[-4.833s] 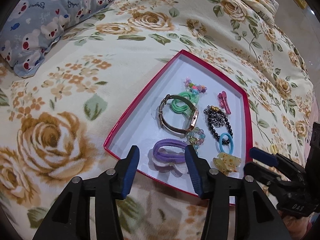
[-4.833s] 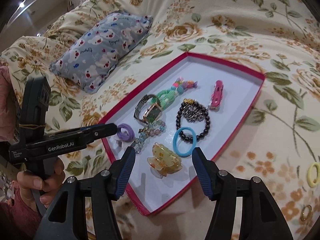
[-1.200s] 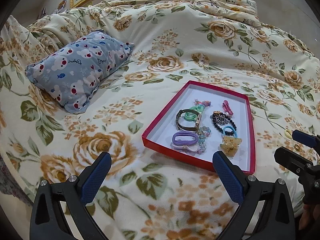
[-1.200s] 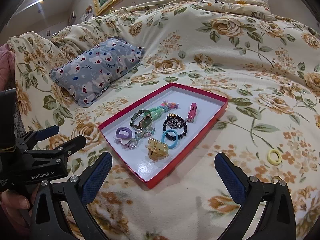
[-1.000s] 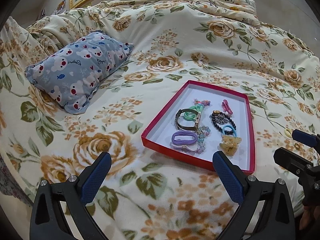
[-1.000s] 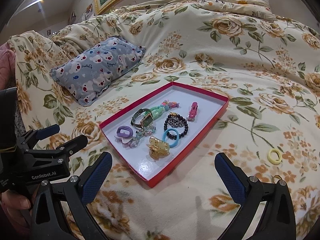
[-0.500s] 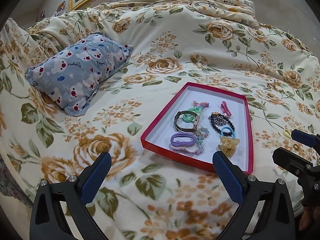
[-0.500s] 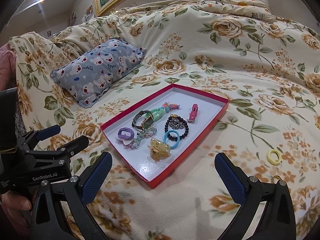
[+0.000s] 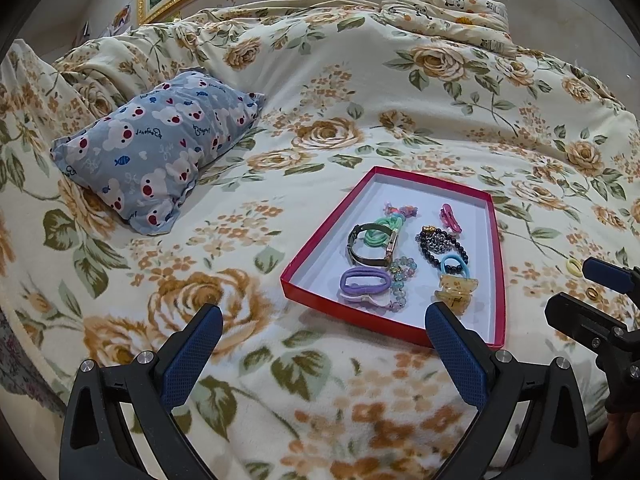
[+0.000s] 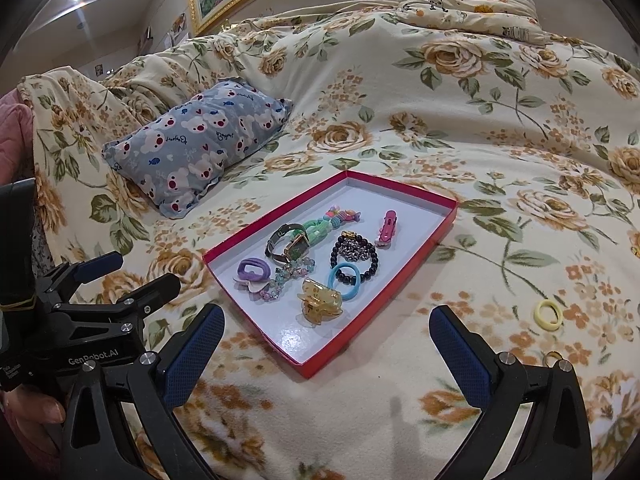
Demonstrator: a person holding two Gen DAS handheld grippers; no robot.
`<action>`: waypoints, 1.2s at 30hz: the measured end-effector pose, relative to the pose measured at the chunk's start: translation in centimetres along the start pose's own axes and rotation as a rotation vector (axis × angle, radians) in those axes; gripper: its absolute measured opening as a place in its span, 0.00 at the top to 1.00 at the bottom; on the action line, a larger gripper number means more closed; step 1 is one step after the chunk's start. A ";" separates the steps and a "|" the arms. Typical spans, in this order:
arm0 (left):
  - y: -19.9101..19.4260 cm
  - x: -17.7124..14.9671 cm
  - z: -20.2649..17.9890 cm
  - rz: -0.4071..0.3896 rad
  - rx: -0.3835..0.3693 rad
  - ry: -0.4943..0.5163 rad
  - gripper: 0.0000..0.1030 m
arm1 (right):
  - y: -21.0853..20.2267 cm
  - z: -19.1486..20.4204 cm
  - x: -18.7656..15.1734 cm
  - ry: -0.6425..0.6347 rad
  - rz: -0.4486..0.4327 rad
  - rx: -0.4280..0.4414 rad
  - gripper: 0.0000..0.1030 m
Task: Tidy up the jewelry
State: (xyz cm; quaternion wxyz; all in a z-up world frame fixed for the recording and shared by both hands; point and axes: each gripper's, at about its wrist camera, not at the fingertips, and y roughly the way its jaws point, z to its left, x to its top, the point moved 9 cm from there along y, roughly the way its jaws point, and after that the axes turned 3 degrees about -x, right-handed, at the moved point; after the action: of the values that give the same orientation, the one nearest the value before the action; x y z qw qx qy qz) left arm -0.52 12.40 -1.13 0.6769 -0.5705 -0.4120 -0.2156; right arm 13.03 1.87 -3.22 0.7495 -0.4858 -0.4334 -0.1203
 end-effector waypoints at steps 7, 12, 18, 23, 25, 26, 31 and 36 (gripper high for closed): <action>0.1 -0.1 -0.1 0.004 -0.002 0.003 0.01 | 0.0 0.1 0.0 0.001 0.001 0.002 0.00; 0.1 -0.1 -0.1 0.005 -0.003 0.002 0.01 | 0.0 0.2 0.0 0.001 0.001 0.003 0.00; 0.3 -0.1 0.0 0.012 -0.005 0.000 0.01 | 0.0 0.2 0.0 0.004 0.001 0.003 0.00; 0.4 -0.1 0.0 0.014 -0.006 0.001 0.01 | -0.2 0.8 0.1 0.000 -0.004 0.007 0.00; 0.4 -0.1 0.0 0.015 -0.006 0.001 0.01 | -0.1 0.8 0.1 0.001 -0.004 0.009 0.00; 0.5 -0.1 0.0 0.016 -0.006 0.000 0.01 | -0.2 0.8 0.1 0.001 -0.003 0.009 0.00; 0.6 -0.2 0.0 0.015 -0.006 0.002 0.01 | -0.3 1.0 0.3 0.005 -0.008 0.015 0.00; 0.6 -0.2 0.0 0.015 -0.005 0.002 0.01 | -0.4 1.0 0.5 -0.001 -0.013 0.017 0.00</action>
State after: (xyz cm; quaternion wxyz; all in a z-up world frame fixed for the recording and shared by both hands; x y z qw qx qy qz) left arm -0.14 12.50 -1.61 0.6778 -0.5749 -0.4063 -0.2121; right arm 12.57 2.64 -2.46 0.7527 -0.4766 -0.4377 -0.1212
